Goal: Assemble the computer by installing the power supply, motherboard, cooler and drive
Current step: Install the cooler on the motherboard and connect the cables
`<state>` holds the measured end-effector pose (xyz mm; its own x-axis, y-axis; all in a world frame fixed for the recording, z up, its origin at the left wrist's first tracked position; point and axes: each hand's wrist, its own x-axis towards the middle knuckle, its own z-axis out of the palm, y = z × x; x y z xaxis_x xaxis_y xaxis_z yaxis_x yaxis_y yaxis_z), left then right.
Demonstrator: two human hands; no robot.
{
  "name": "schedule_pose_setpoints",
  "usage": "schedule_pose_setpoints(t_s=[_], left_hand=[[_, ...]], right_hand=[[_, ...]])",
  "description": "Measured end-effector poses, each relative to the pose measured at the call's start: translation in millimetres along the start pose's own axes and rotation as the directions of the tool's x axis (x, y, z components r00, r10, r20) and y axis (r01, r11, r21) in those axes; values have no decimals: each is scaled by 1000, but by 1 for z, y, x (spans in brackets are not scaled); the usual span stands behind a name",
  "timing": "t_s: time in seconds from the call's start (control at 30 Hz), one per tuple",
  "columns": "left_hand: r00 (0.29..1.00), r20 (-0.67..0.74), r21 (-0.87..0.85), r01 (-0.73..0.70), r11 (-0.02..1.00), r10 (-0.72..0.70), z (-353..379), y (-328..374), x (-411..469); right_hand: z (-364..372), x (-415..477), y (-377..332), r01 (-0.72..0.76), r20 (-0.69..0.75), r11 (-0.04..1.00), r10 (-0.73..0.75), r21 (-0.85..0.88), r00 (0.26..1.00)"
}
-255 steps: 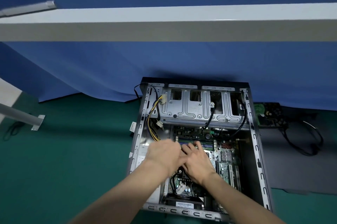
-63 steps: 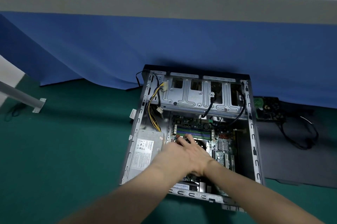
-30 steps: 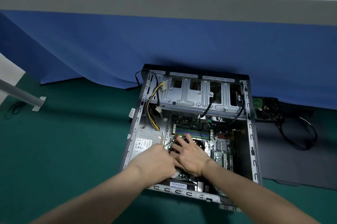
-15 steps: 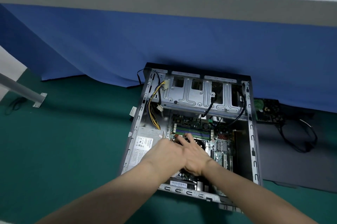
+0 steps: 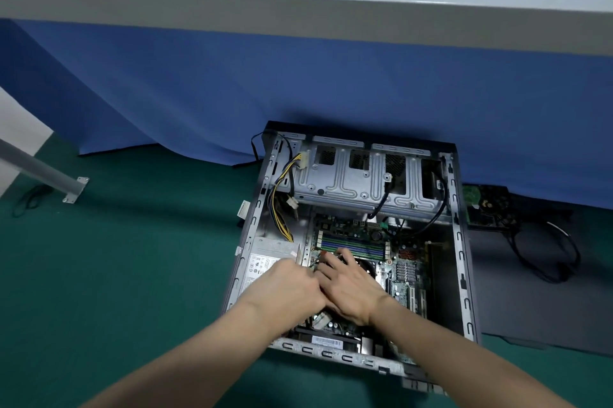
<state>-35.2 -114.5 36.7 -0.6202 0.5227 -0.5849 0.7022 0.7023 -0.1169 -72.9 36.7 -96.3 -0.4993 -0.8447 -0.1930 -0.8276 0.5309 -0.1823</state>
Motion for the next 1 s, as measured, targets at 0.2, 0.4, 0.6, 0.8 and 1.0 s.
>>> schedule_pose_setpoints(t_s=[0.2,0.4,0.6,0.8,1.0], left_hand=[[840,20,-496,479,724,-542,2,-8,-15],[712,11,-711,499,495,-702,0,-15,-29],[784,-148,-671,368,643,-603,-19,-1,-10],[697,-94,-978,68,196,-710,-32,-4,14],[946,-107,-662,162,732,-306,12,45,69]], right_hand=[[-3,-3,-2,-8,-56,999,10,34,998],[-9,-9,-3,-33,-175,980,68,195,982],[-34,-22,-4,-39,-528,993,93,113,844],[-73,-64,35,-300,-665,931,360,208,654],[-76,-92,63,-473,-562,819,569,325,599]])
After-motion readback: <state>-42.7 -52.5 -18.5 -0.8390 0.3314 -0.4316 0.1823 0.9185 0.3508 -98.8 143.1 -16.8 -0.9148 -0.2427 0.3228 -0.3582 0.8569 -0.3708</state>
